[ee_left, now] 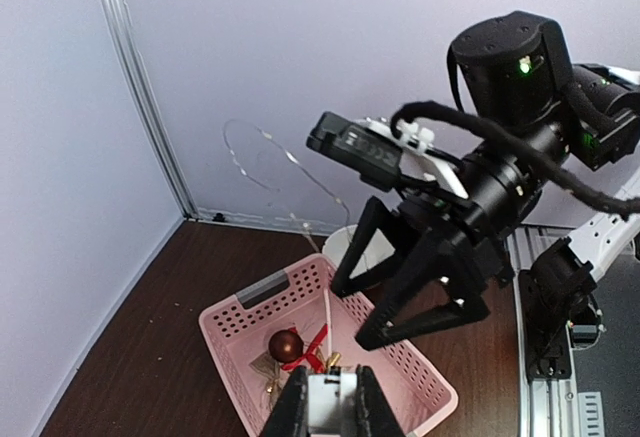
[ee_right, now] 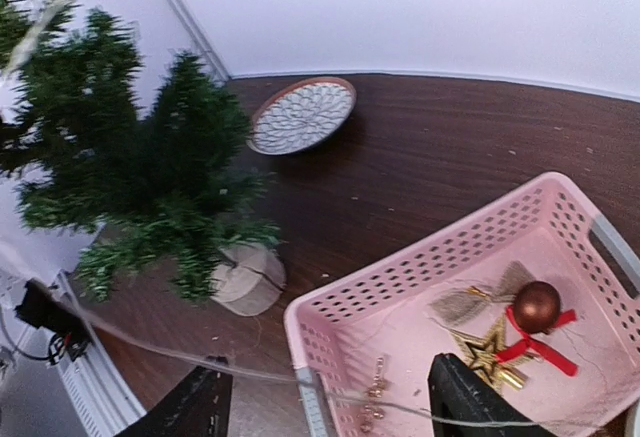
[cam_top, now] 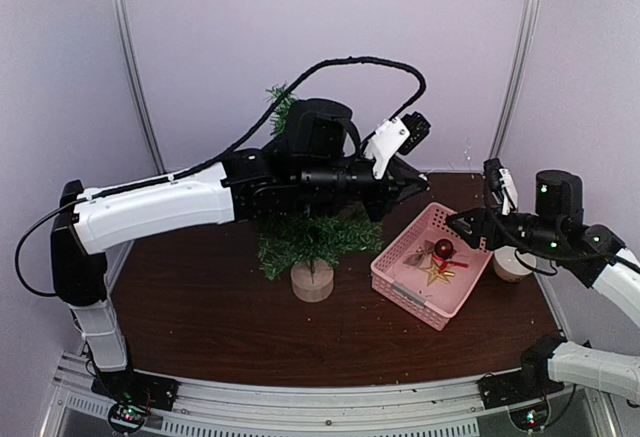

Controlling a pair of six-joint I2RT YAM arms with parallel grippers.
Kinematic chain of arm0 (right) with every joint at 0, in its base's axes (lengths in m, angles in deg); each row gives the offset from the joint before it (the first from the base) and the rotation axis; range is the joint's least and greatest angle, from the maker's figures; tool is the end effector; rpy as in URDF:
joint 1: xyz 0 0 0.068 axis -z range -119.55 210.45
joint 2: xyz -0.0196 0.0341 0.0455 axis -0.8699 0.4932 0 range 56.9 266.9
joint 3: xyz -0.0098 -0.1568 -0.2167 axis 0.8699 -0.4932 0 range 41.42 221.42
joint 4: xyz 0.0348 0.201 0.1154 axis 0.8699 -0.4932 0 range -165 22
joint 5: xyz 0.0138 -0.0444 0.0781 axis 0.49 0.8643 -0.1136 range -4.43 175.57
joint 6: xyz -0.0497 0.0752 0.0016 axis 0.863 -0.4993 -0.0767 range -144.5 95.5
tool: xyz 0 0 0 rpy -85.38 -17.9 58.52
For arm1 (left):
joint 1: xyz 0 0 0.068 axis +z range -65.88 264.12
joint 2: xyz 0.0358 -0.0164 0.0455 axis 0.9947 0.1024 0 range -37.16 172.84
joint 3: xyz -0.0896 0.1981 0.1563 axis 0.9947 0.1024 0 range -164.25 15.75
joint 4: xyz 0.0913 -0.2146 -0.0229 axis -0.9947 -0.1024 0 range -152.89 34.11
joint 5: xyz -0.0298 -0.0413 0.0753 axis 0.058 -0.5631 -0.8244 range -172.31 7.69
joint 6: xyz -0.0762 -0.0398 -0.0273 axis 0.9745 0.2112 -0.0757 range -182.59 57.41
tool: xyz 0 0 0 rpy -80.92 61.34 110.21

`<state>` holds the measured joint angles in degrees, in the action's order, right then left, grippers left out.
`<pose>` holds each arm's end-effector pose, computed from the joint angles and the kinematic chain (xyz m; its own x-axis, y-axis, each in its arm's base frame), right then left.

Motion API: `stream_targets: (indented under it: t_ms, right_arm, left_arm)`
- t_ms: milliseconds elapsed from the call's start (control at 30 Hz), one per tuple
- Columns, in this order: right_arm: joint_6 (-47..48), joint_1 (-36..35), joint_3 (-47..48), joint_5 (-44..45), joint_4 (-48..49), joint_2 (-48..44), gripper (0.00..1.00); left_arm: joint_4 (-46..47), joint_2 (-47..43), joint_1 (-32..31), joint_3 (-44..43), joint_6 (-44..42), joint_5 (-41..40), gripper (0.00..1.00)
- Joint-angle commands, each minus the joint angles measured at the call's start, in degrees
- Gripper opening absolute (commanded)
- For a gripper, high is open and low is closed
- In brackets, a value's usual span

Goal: Decorate the small christmas tree

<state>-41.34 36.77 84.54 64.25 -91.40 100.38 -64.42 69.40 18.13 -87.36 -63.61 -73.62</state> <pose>0.1576 0.1011 0.2900 -0.5499 0.0536 -0.8335 -0.5429 0.7354 0.4055 0.1773 -0.4279 0.3766 -0.0673 0.1944 -0.9786 0.9645 0.2637 -0.0140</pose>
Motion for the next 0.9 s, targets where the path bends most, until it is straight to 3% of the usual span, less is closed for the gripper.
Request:
stream_targets:
  t_ms: [0,233,400,767,867]
  right_arm:
    - [2.3,0.1,-1.0,-16.8,5.3,-1.4,0.71]
    - [2.6,-2.3,-1.5,-27.8,10.7,-2.9,0.68]
    - [2.8,-6.2,-1.1,-30.3,13.4,-3.0,0.69]
    - [7.0,-14.5,2.0,-29.1,11.9,-0.6,0.77]
    - [9.0,-14.6,1.7,-21.7,9.5,-2.7,0.77]
  left_arm:
    - [-1.4,-3.3,0.2,-5.6,-1.5,-4.0,0.0]
    - [-4.3,-7.2,0.2,-7.6,-3.6,-7.7,0.0]
    - [-6.0,-10.3,0.2,-8.6,-6.1,-15.6,0.0]
    - [-6.3,-13.8,1.5,-12.9,-9.6,-26.7,0.0]
    - [-6.6,-13.6,1.6,-14.7,-10.4,-25.8,0.0]
